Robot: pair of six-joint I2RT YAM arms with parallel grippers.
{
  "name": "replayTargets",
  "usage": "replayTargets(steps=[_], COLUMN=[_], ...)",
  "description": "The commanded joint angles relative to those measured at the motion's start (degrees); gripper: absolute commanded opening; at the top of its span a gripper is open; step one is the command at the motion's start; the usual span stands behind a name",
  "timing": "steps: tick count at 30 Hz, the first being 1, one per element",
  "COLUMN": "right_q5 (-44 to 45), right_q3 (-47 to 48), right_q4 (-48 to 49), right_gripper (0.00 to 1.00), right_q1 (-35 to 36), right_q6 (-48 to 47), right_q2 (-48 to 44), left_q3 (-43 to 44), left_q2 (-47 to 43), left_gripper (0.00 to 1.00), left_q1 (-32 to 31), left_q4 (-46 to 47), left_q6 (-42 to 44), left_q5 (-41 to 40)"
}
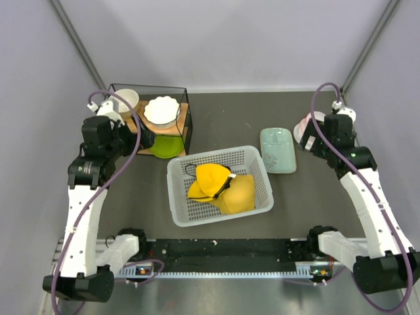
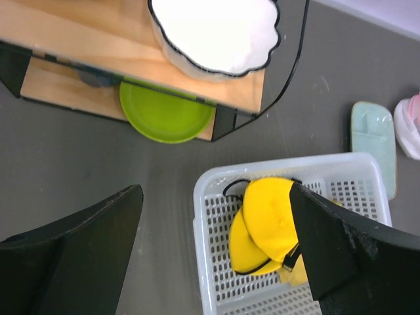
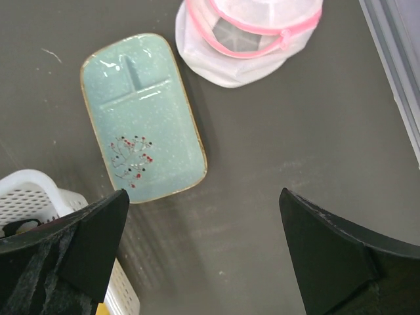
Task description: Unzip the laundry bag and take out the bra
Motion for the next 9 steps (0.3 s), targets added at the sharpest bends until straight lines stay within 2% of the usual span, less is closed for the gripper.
replayTargets(steps=[1, 9], right_q5=[3.32, 6.75], right_q3=[1.49, 0.79], right_q4=[-3.96, -4.49], right_gripper=[0.99, 0.99], right_q1=[0.23, 0.14], right_q6=[1.95, 2.83], right_q2=[-3.38, -4.45], left_q3=[-2.88, -2.53], left_q2=[-2.9, -3.26], left_gripper=[0.99, 0.99], left_q1=[0.15, 0.15], left_q4=[2.48, 2.22], left_q6=[1.52, 2.57], left_q5=[0.86, 0.6])
